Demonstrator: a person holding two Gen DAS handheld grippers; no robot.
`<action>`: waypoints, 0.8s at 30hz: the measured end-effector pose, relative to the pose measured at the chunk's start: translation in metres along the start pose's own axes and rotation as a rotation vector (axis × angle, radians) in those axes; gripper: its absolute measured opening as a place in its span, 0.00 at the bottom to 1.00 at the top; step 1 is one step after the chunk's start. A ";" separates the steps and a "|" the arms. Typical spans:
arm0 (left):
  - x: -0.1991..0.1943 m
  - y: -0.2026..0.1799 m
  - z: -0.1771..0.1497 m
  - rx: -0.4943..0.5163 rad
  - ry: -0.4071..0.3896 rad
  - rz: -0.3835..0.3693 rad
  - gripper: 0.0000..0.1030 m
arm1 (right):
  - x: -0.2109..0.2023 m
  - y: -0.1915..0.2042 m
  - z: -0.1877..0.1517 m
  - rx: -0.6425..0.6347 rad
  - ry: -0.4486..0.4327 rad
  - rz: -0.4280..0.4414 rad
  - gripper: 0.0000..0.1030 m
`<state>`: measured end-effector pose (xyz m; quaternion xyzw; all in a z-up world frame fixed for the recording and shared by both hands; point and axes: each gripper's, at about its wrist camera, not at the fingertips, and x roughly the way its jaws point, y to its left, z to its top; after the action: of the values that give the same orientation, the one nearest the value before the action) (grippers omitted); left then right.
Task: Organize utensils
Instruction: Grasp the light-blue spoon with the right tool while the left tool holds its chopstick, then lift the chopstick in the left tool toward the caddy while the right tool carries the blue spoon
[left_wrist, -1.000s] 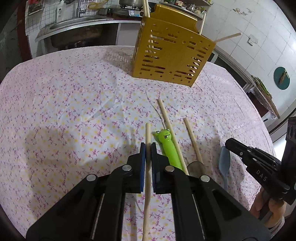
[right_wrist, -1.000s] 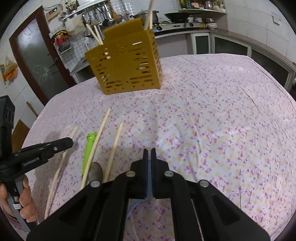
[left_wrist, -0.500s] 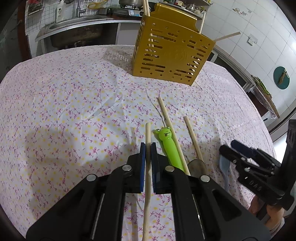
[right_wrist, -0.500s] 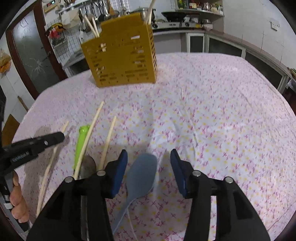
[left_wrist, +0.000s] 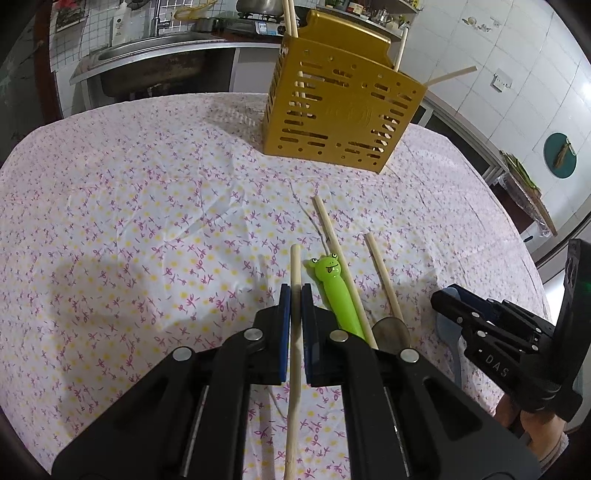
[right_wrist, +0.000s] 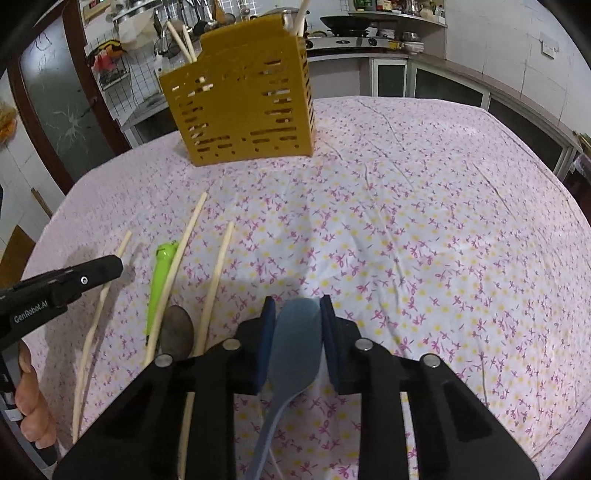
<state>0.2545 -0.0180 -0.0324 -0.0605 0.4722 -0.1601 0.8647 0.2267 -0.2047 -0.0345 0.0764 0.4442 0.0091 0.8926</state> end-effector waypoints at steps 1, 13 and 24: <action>-0.001 0.000 0.000 -0.002 -0.003 -0.002 0.04 | -0.002 -0.001 0.001 0.003 -0.012 0.008 0.05; -0.002 0.000 -0.001 -0.002 -0.004 -0.006 0.04 | -0.001 -0.010 0.005 0.039 0.006 0.079 0.04; 0.002 -0.002 -0.001 0.009 0.003 -0.013 0.04 | 0.001 -0.006 0.005 0.028 0.025 0.076 0.05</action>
<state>0.2543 -0.0203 -0.0340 -0.0595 0.4724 -0.1678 0.8632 0.2307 -0.2116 -0.0332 0.1059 0.4521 0.0379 0.8849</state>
